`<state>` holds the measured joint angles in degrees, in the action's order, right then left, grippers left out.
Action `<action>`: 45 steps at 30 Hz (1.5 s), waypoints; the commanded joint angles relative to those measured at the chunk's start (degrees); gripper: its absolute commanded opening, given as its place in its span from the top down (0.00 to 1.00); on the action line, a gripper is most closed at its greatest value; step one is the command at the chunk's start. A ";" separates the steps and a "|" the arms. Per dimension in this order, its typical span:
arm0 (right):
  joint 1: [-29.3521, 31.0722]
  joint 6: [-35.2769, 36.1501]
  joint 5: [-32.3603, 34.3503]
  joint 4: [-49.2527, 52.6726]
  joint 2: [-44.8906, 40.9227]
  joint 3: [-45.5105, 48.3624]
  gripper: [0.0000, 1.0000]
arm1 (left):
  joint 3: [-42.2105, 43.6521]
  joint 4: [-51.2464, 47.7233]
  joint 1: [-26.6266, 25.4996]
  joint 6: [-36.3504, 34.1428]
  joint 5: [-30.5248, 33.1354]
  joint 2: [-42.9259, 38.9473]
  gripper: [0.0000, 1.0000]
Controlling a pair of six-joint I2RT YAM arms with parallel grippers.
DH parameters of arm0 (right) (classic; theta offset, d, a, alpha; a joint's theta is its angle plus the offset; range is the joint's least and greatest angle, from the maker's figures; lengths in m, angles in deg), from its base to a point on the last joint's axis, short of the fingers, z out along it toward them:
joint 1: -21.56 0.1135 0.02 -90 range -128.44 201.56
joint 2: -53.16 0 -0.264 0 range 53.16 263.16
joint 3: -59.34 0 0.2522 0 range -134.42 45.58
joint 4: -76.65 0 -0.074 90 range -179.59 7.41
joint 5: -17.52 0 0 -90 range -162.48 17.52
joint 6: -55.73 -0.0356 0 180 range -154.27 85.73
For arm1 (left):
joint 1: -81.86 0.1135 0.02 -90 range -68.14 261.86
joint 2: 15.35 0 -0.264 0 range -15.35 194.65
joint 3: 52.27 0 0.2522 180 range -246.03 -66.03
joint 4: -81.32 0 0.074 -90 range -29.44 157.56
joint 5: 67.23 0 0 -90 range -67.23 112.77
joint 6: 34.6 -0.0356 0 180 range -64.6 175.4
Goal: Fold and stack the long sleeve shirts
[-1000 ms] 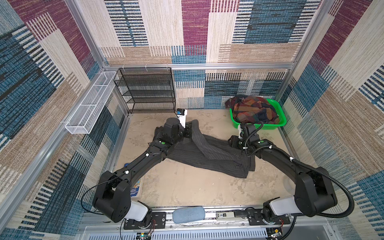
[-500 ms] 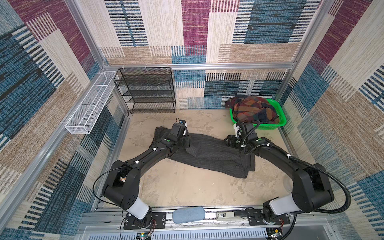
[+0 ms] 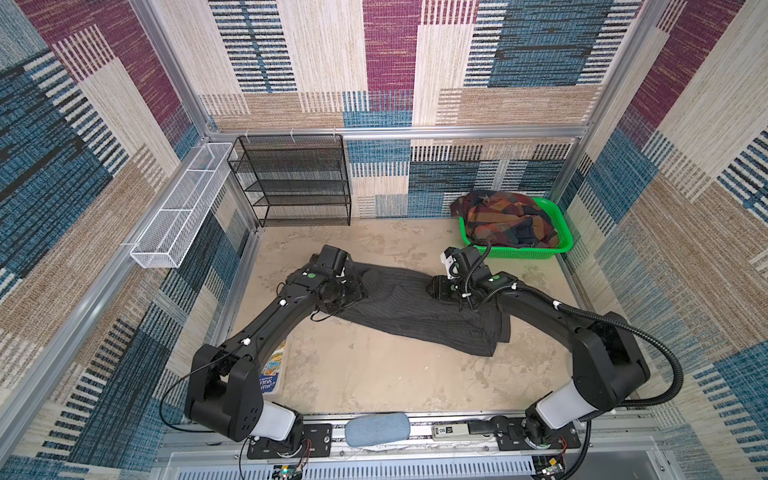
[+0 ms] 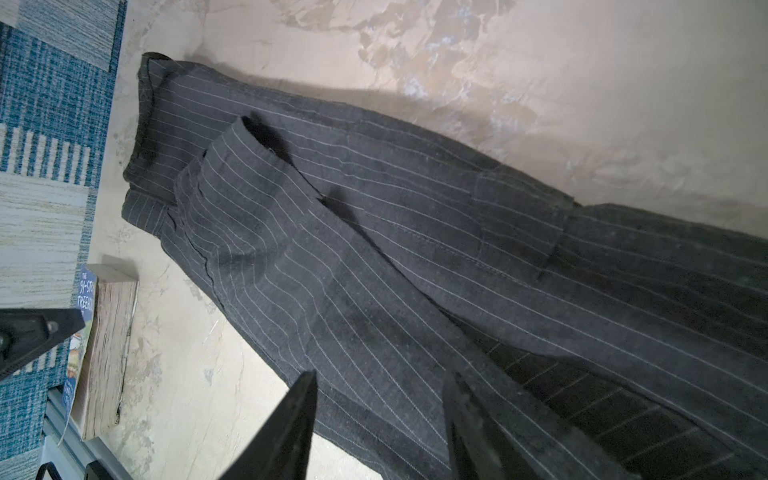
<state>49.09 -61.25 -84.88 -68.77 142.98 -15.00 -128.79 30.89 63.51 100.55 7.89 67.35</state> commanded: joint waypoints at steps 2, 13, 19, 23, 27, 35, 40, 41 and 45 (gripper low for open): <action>0.96 -1.76 -0.48 -2.76 0.42 -0.48 0.49 | 2.37 1.21 4.53 7.00 -6.65 -1.50 0.31; 8.31 -1.43 0.50 -1.17 12.92 -13.75 0.57 | -9.45 7.86 16.16 9.65 -17.82 16.84 0.31; 9.32 -2.87 1.58 -2.11 16.59 -14.97 0.57 | -21.19 -2.03 16.77 6.63 -15.08 29.16 0.30; 9.40 -3.17 1.46 -3.76 16.76 -12.84 0.58 | -26.42 -9.27 16.77 1.95 -9.71 33.55 0.30; 9.42 -2.84 1.78 -3.88 17.44 -12.42 0.58 | -29.29 -10.61 16.68 1.30 -11.27 37.49 0.33; 9.39 -2.37 3.17 -4.42 18.59 -11.27 0.60 | -30.45 -13.54 15.01 0.39 -11.32 40.14 0.46; 9.39 -2.37 2.88 -5.08 19.24 -10.46 0.62 | -30.50 -11.79 14.09 2.18 -11.98 39.08 0.65; 9.39 -2.31 3.00 -5.09 19.25 -10.35 0.63 | -30.33 -11.47 13.96 2.68 -11.74 38.37 0.71; 9.43 -2.12 3.25 -5.09 19.25 -9.55 0.63 | -29.30 -10.78 13.42 3.37 -10.20 34.72 0.90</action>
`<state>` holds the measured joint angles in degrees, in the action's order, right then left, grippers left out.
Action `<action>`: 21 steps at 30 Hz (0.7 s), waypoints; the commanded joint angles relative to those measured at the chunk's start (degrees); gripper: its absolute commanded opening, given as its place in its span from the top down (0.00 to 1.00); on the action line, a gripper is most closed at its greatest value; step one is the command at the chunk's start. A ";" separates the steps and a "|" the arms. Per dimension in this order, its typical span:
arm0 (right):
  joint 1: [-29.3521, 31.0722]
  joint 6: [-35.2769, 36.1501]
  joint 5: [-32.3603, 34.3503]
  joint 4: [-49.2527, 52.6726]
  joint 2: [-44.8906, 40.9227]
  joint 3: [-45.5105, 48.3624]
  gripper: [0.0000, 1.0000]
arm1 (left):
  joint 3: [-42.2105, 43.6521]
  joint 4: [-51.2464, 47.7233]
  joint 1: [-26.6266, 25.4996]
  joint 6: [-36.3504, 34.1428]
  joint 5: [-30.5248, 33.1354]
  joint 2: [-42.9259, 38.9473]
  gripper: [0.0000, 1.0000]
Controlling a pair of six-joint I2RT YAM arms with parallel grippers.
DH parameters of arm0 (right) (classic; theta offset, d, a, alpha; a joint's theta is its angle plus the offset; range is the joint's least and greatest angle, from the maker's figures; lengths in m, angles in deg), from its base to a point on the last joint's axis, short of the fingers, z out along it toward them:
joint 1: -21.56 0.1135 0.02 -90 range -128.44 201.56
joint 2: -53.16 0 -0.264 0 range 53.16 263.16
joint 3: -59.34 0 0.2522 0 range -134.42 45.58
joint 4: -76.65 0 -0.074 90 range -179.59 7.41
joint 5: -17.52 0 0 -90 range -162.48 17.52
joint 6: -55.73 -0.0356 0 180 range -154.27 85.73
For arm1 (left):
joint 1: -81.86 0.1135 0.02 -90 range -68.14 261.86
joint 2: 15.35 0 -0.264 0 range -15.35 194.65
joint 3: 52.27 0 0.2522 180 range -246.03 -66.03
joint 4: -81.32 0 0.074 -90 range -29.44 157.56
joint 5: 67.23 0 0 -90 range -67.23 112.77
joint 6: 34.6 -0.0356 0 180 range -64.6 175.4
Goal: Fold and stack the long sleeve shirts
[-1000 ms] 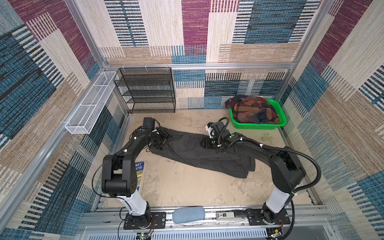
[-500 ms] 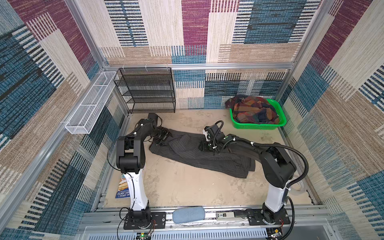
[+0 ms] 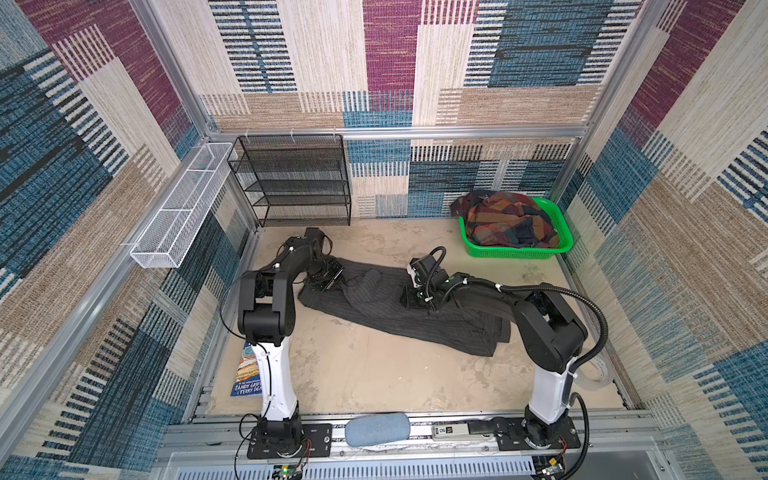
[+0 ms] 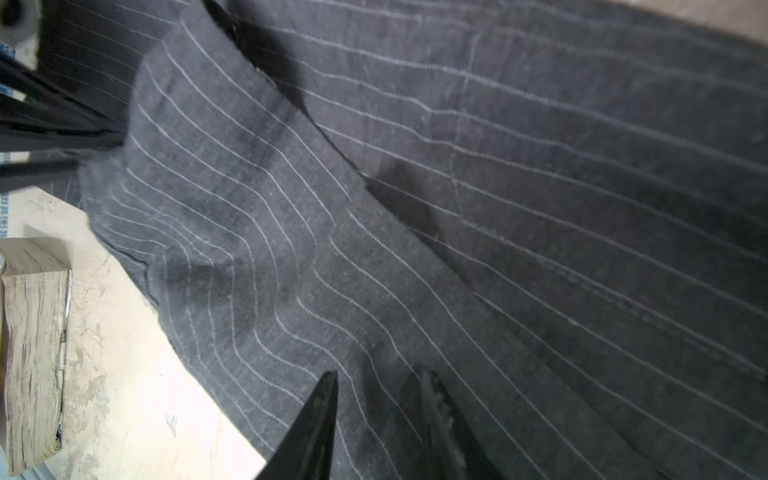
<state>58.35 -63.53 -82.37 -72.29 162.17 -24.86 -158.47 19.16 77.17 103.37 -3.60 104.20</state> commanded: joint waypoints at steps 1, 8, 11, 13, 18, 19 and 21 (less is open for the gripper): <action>0.12 0.15 0.84 -1.59 -0.06 0.62 0.64 | 0.70 1.04 -0.60 0.55 1.53 -3.28 0.91; 0.12 0.12 1.68 -1.22 0.26 1.18 0.65 | 2.79 1.18 -2.67 -1.12 6.28 -11.04 1.00; 0.04 -0.01 1.89 -1.17 0.40 1.42 0.65 | 2.23 1.97 -3.71 -5.17 12.89 -13.30 1.00; 0.03 -0.09 1.61 -1.30 0.41 1.27 0.65 | 2.97 5.78 -5.10 -8.72 19.28 -15.68 1.00; 0.03 -0.49 2.26 -0.61 0.02 0.48 0.65 | 16.43 27.11 -8.67 -14.64 33.74 -25.73 1.00; 0.04 -0.72 2.82 -0.39 -0.22 0.22 0.65 | 20.44 32.54 -8.86 -15.11 35.33 -27.91 1.00; 0.03 -1.15 3.63 -0.08 -1.03 -0.14 0.64 | 26.19 40.03 -8.91 -15.44 37.53 -30.64 1.00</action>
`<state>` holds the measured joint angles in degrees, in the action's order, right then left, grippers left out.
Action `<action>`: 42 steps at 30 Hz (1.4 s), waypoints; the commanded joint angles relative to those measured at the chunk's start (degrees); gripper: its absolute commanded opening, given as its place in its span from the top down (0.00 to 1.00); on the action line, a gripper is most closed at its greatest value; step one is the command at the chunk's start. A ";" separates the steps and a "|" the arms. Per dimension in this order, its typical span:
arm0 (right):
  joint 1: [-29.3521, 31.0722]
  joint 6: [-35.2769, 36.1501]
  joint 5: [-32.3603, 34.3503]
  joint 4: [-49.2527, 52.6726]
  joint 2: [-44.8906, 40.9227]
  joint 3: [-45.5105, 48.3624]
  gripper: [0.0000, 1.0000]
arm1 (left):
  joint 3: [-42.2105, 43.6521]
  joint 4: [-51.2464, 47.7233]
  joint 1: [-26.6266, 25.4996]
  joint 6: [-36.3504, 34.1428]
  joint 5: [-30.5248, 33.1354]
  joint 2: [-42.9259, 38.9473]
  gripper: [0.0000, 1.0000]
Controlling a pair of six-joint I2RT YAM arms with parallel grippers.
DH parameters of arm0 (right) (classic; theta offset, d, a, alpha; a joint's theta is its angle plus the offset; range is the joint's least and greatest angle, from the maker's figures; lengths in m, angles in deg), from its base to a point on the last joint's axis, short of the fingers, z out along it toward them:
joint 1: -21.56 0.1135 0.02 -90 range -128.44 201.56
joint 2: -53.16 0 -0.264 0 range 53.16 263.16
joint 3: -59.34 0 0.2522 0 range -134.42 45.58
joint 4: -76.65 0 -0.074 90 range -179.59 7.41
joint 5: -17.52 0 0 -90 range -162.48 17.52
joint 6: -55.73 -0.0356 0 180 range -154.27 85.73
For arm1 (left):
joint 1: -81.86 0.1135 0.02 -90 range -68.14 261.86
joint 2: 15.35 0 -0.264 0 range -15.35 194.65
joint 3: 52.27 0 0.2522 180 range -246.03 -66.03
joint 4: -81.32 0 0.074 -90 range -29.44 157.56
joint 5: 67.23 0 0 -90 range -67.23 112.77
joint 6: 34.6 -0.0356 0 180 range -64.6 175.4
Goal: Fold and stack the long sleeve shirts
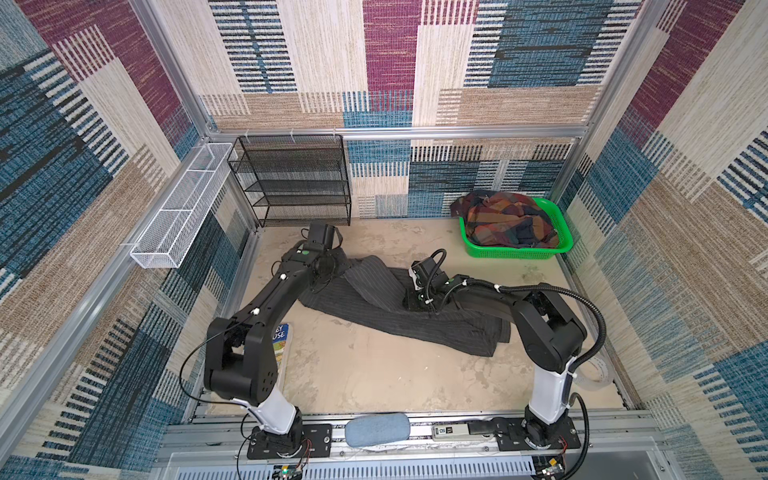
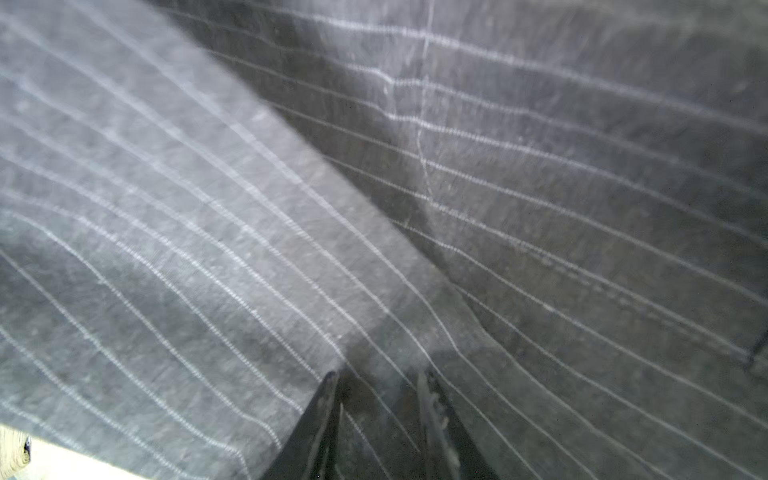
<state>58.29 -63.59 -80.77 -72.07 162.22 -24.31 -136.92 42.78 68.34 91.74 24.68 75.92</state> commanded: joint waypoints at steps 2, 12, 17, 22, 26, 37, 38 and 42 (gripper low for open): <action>0.10 -1.35 3.15 -0.07 -2.31 -0.79 0.61 | 8.48 21.38 -0.19 -4.41 10.61 -3.79 1.00; 0.10 -0.57 7.29 4.87 -9.47 -2.91 0.59 | 8.14 19.87 0.27 -4.01 2.60 5.48 1.00; -0.08 0.18 8.04 6.11 -10.91 -3.40 0.58 | 6.40 13.94 0.25 -1.19 -5.94 5.03 0.66; -0.08 0.23 5.62 6.24 -10.79 -3.69 0.57 | 5.94 5.71 -0.25 -1.77 -5.88 0.13 0.29; -0.08 0.49 3.23 6.24 -9.78 -4.54 0.57 | 1.93 -6.02 -0.29 -2.99 -1.92 -1.26 0.14; 2.82 0.29 -2.22 1.33 -1.92 -8.16 0.58 | -2.37 -12.75 7.89 6.61 -11.16 1.00 0.16; 2.91 -0.17 -2.51 0.90 -1.40 -8.14 0.59 | -3.70 -12.87 8.55 7.01 -12.68 2.19 0.16; 2.92 -0.69 -1.87 0.50 -0.16 -7.83 0.60 | -3.31 -7.45 13.27 15.63 -31.02 8.36 0.18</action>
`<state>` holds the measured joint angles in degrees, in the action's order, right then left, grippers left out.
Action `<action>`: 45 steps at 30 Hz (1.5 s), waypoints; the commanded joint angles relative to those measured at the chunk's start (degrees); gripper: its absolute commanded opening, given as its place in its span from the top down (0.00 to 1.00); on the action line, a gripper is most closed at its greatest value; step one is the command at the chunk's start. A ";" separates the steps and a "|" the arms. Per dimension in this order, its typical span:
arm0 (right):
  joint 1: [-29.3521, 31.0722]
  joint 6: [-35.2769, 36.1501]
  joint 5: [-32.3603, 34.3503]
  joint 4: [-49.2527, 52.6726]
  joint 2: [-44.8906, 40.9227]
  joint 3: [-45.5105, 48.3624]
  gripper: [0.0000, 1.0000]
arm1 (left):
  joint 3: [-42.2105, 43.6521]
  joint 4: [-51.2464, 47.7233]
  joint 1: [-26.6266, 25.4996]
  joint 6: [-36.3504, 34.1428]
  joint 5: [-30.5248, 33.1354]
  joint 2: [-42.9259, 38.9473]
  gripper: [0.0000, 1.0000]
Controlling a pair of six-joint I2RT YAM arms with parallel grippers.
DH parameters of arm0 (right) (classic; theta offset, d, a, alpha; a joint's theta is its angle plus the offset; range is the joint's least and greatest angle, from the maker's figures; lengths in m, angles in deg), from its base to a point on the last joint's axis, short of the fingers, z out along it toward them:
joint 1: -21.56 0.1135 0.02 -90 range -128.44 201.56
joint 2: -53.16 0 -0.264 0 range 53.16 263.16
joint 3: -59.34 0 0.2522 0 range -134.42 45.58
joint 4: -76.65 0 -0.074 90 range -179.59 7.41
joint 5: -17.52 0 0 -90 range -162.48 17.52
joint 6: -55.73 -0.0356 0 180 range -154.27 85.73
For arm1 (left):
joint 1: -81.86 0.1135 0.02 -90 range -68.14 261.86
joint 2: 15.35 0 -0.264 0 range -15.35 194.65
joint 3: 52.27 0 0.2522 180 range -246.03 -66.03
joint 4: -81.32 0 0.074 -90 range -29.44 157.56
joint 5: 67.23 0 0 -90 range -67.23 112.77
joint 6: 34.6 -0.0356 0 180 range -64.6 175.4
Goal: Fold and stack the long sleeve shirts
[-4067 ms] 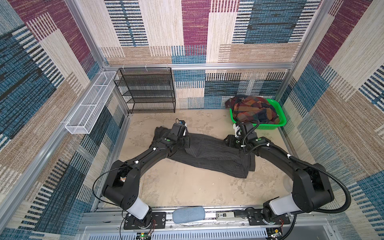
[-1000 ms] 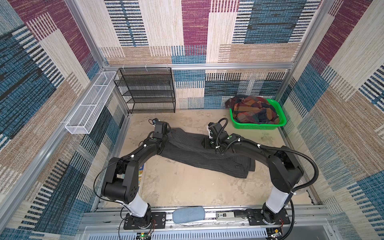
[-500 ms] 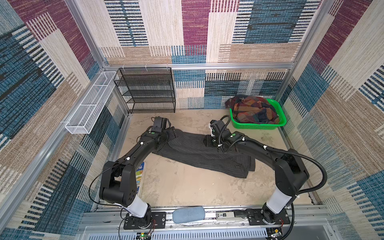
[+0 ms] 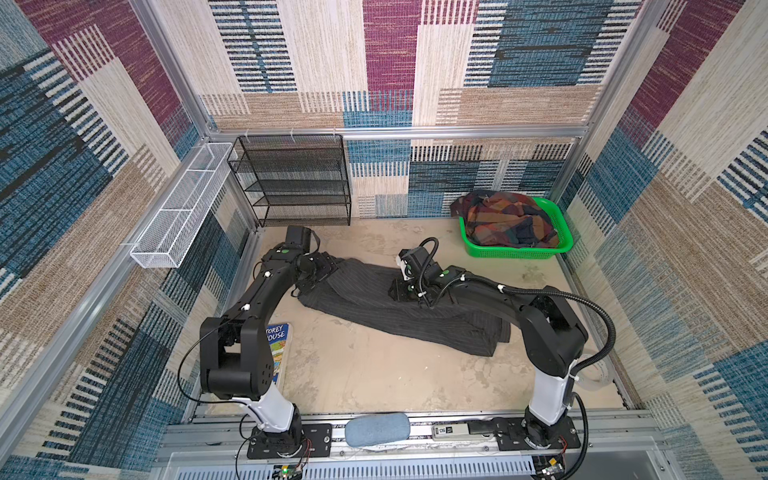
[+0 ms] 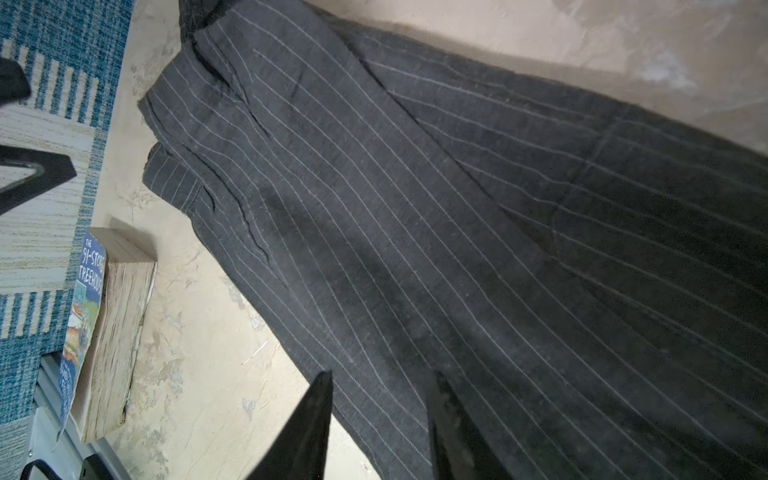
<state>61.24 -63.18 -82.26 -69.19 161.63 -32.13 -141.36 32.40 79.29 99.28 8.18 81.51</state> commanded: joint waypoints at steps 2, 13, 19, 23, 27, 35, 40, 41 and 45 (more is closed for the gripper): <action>-0.04 -1.24 -0.09 -2.56 0.39 0.68 0.60 | 5.68 10.65 3.46 15.09 -22.09 4.11 0.18; -0.04 -0.46 0.73 -1.89 0.16 1.86 0.61 | 20.08 41.99 5.90 34.06 -23.50 2.97 0.14; -0.04 0.34 1.78 -0.44 0.69 1.10 0.62 | 25.53 65.67 6.88 47.20 -25.66 8.82 0.13; -0.04 0.39 1.95 -0.11 1.13 0.90 0.62 | 26.20 75.31 6.95 51.46 -25.31 11.90 0.13; -0.04 0.42 1.77 0.15 1.53 0.81 0.63 | 26.07 81.49 7.14 54.26 -25.27 14.06 0.13; -0.04 0.43 2.40 0.81 2.70 0.12 0.63 | 25.52 84.15 7.66 55.29 -26.44 15.47 0.13; -0.04 -0.26 2.83 0.01 2.78 2.11 0.64 | 21.00 77.38 8.19 50.85 -26.01 16.03 0.13; -0.04 -0.51 3.03 -0.10 2.63 2.52 0.64 | 19.62 74.62 8.19 49.15 -25.88 15.95 0.13; -0.04 -1.08 4.29 -0.62 1.47 4.34 0.65 | 13.74 56.15 8.11 39.23 -24.03 13.52 0.15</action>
<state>61.24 -63.11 -79.68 -68.77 164.14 -28.40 -124.88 101.60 87.36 147.41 -16.59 96.61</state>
